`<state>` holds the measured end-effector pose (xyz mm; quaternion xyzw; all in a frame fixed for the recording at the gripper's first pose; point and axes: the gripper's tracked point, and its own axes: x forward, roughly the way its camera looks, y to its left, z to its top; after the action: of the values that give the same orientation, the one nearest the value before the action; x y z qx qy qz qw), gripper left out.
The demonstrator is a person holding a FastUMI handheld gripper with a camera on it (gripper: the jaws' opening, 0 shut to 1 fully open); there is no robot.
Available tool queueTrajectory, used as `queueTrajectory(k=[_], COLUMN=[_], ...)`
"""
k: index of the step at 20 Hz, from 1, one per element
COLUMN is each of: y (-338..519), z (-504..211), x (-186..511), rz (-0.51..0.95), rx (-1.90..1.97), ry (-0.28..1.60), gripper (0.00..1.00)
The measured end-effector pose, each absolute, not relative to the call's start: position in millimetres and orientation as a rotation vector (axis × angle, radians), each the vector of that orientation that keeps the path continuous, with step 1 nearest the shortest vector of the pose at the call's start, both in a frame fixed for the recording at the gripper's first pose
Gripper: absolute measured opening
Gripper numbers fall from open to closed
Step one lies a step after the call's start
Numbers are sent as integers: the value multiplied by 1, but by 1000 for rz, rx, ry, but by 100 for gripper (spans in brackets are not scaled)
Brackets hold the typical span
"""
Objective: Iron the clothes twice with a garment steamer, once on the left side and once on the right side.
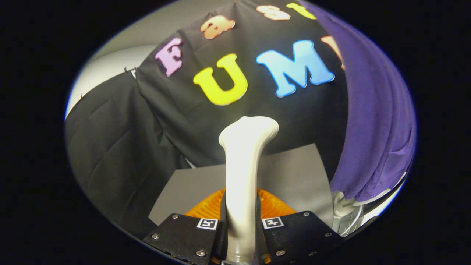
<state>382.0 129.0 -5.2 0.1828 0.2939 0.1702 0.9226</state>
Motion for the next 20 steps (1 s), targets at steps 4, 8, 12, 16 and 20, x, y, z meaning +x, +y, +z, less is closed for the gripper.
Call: queueTrajectory(k=[4,8,12,16,20], y=[106,83,61,44,25], z=[10,24,38,48,62], x=[340,303,267,234,216], rz=[339,320,300,295,286], rx=[367,345,312,291,260], ry=[536,451,390,374,343], gripper=[30,30,30,30,30])
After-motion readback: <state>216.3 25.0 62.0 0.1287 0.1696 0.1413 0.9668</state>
